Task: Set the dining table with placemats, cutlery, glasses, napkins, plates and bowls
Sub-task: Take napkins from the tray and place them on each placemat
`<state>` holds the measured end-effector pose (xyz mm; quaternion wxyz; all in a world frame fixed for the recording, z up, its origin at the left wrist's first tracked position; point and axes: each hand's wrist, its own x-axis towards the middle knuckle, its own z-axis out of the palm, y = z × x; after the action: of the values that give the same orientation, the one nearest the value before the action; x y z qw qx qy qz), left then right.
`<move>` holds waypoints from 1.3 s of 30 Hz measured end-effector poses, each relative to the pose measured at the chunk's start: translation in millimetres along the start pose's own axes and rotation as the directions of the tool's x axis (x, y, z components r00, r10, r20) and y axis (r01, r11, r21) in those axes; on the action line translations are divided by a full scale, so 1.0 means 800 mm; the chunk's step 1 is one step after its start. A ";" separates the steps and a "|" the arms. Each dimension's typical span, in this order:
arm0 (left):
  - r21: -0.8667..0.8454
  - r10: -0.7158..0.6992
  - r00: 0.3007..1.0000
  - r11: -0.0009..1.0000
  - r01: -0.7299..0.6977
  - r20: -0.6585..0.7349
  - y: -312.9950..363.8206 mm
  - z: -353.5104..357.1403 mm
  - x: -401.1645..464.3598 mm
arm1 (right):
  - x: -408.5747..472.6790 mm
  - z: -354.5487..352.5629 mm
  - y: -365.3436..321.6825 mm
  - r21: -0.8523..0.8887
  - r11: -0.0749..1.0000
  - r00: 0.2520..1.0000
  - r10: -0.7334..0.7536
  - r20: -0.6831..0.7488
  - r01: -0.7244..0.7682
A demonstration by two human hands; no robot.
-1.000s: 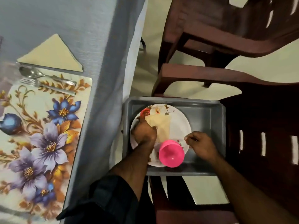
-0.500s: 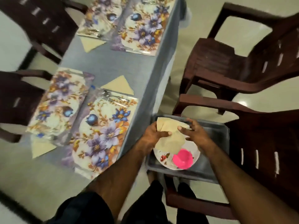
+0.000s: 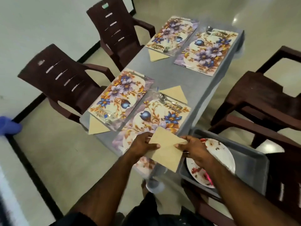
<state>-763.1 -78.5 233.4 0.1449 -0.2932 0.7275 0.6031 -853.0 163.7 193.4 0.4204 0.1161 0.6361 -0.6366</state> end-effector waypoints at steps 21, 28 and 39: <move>0.777 0.371 0.928 0.577 -0.252 0.026 -0.082 -0.130 0.093 | 0.048 0.147 0.005 -0.772 0.617 0.838 -0.334 -0.431 -0.151; 0.872 0.331 0.931 0.396 -0.287 0.156 -0.079 -0.131 0.121 | 0.080 0.153 -0.014 -0.990 0.130 0.959 -0.284 0.009 0.048; 0.827 0.634 0.772 0.408 -0.386 0.048 -0.003 -0.141 0.132 | 0.101 0.127 -0.085 -0.982 -0.119 0.801 -0.568 0.188 0.146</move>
<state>-828.8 -214.3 197.8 -0.0348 -0.0370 0.9828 0.1773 -910.1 28.9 203.8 0.0797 -0.2963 0.9494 -0.0676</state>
